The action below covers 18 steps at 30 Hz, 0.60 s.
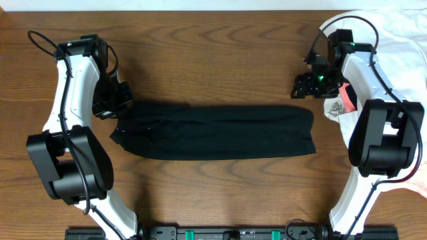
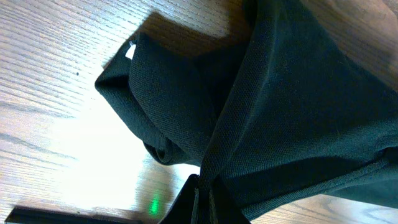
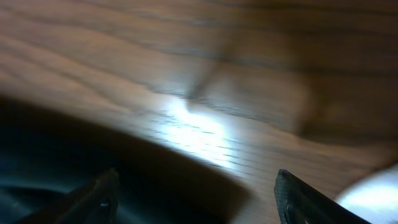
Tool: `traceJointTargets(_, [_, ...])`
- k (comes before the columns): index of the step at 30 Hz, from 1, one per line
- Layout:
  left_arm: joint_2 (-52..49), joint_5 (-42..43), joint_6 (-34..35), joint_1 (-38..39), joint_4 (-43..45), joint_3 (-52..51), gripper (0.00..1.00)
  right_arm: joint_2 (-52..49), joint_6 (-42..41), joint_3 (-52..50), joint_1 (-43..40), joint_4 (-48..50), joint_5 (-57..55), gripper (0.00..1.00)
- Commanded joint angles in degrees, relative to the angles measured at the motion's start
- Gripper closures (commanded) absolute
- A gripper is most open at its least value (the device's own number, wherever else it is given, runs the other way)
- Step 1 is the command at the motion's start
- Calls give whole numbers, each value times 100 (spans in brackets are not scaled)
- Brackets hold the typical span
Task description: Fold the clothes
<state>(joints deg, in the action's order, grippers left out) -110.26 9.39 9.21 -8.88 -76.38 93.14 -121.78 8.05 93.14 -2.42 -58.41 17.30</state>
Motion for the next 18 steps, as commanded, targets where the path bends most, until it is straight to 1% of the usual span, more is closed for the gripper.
traceJointTargets(1, [-44, -151, 55, -37, 2, -35, 94, 133, 275, -37, 94, -118, 391, 23])
traceJointTargets(6, [-44, -149, 55, -37, 15, -35, 94, 133, 275, -37, 101, -455, 341, 27])
traceJointTargets(9, [-44, -149, 55, -37, 20, -35, 94, 133, 275, -37, 98, -656, 90, 28])
traceJointTargets(14, [-44, -149, 55, -37, 17, -35, 94, 133, 273, -37, 98, -787, -140, 32])
traceJointTargets(18, [-44, -149, 55, -37, 17, -35, 94, 125, 273, -46, 107, -778, -142, 32])
